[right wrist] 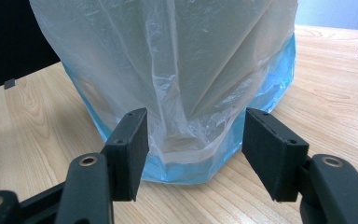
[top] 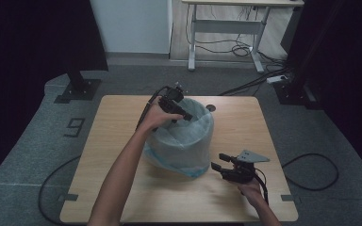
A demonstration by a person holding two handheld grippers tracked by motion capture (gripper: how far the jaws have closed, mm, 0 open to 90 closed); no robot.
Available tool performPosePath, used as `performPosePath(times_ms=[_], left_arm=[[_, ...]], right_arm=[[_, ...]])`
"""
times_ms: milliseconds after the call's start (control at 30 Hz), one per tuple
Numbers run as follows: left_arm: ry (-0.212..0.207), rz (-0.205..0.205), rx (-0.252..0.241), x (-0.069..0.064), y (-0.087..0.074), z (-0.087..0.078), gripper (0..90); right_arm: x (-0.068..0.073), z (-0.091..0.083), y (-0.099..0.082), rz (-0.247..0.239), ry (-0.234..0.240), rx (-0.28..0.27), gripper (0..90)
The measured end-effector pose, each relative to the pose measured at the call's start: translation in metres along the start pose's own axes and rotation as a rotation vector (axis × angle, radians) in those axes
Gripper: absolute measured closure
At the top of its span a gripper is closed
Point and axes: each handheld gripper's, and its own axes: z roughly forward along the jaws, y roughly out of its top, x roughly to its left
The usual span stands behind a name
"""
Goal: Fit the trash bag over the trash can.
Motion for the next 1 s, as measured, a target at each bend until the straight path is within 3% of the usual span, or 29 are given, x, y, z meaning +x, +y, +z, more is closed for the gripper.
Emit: performPosePath(times_ms=[133,233,567,633,800,1000], left_arm=[[0.001,-0.012,0.047,0.001,0.002,0.009,33.1],[0.005,-0.012,0.045,0.001,0.003,0.009,33.2],[-0.015,-0.006,-0.089,-0.008,-0.007,-0.030,33.2],[-0.055,-0.006,-0.136,-0.015,-0.019,-0.043,33.1],[-0.065,0.023,-0.166,-0.027,-0.040,-0.052,33.2],[-0.091,0.054,-0.163,-0.037,-0.050,-0.050,33.3]], right_arm=[[-0.002,-0.002,0.000,0.002,-0.003,-0.006,40.0],[-0.002,-0.002,0.000,0.003,-0.006,-0.007,39.9],[-0.003,-0.004,0.001,0.005,-0.010,-0.011,40.0],[-0.004,-0.004,0.000,0.006,-0.013,-0.010,40.0],[-0.004,-0.003,0.000,0.000,-0.016,-0.002,39.7],[-0.006,-0.004,0.000,0.006,-0.026,0.000,39.6]])
